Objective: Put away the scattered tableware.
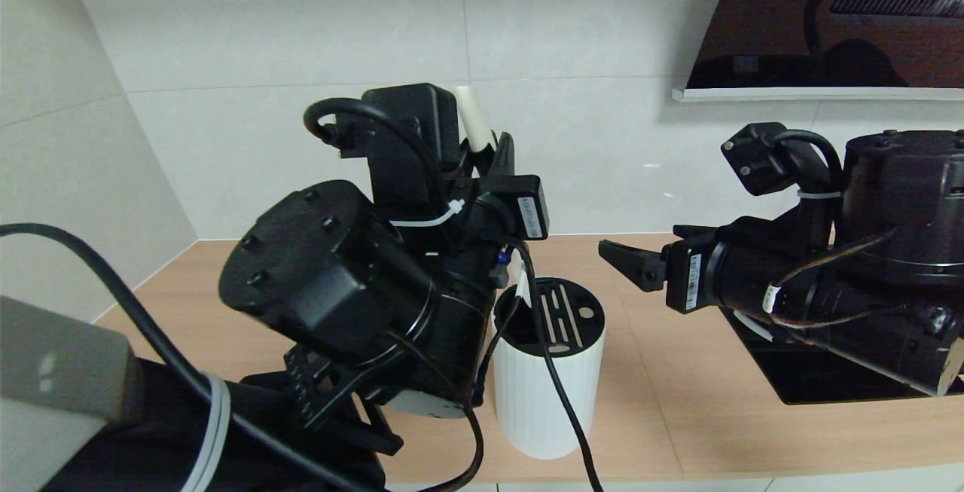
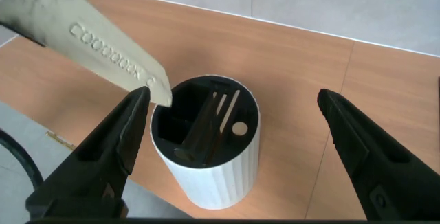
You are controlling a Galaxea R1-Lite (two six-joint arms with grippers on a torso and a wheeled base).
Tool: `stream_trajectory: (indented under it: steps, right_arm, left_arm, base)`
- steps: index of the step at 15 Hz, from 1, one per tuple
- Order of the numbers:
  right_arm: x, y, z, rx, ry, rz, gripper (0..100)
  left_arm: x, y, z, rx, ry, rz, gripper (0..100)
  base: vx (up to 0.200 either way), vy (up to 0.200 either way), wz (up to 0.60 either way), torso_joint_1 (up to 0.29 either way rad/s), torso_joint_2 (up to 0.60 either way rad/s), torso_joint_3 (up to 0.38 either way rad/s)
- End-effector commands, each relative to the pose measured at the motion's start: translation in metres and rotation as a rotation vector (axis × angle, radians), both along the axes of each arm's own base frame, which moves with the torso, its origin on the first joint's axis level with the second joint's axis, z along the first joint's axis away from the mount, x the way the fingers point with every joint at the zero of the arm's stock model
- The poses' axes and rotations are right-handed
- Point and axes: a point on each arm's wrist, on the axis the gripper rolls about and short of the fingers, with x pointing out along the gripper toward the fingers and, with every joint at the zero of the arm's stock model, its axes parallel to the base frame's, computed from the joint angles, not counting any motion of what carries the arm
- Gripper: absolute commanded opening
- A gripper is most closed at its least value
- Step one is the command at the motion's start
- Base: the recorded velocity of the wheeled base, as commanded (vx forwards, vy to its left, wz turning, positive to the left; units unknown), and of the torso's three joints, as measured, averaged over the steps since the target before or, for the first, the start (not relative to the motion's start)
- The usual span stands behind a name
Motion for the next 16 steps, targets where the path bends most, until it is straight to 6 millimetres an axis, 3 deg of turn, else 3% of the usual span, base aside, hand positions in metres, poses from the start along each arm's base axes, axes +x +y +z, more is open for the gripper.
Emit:
stream_trajectory:
  steps: [1, 16]
  right_arm:
    - [0.001, 0.001, -0.002, -0.005, 0.004, 0.0, 100]
    - [0.002, 0.002, -0.004, -0.012, 0.01, 0.0, 100]
  left_arm:
    - [0.004, -0.006, -0.016, 0.035, 0.032, -0.003, 0]
    - [0.016, -0.022, -0.057, 0.092, 0.109, -0.008, 0]
  base:
    - [0.0, 0.0, 0.0, 0.0, 0.0, 0.0]
    - [0.0, 0.0, 0.0, 0.0, 0.0, 0.0]
